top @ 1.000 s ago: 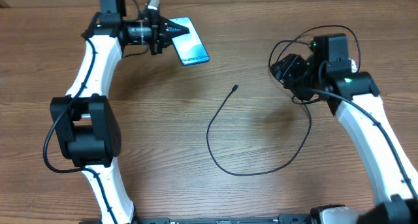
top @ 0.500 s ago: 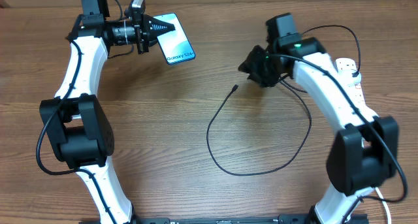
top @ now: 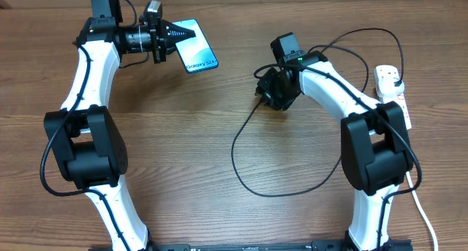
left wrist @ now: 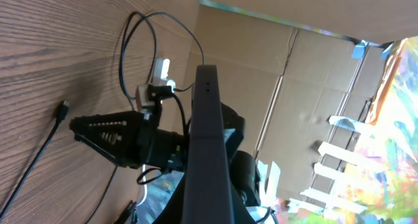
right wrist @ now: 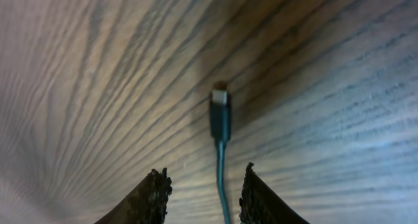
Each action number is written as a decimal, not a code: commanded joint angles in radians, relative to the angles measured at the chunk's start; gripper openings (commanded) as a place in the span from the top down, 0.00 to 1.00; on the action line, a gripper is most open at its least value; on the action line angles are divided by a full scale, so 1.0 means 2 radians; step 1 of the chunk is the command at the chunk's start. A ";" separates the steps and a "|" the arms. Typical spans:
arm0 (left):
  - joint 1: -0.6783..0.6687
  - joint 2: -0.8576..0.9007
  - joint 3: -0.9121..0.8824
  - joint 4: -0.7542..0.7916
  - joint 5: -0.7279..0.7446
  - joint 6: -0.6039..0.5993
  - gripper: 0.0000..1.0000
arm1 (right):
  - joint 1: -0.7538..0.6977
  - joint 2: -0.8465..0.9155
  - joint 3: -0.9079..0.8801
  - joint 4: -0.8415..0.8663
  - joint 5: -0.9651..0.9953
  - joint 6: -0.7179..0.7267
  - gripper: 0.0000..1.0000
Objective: Plug charger to phone and switch on socket
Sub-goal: 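Release the phone from the right gripper and move it to the cable, then grasp the black USB-C cable end with the right gripper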
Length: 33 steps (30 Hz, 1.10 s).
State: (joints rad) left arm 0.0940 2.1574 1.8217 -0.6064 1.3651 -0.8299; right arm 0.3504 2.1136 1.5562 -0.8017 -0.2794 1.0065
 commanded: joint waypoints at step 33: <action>0.001 -0.003 0.007 -0.043 -0.024 0.034 0.96 | -0.002 0.061 0.009 0.032 -0.032 -0.266 0.96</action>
State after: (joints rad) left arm 0.0940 2.1574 1.8217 -0.6899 1.3010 -0.8082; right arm 0.3664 2.2089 1.5768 -0.7048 -0.2844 0.6662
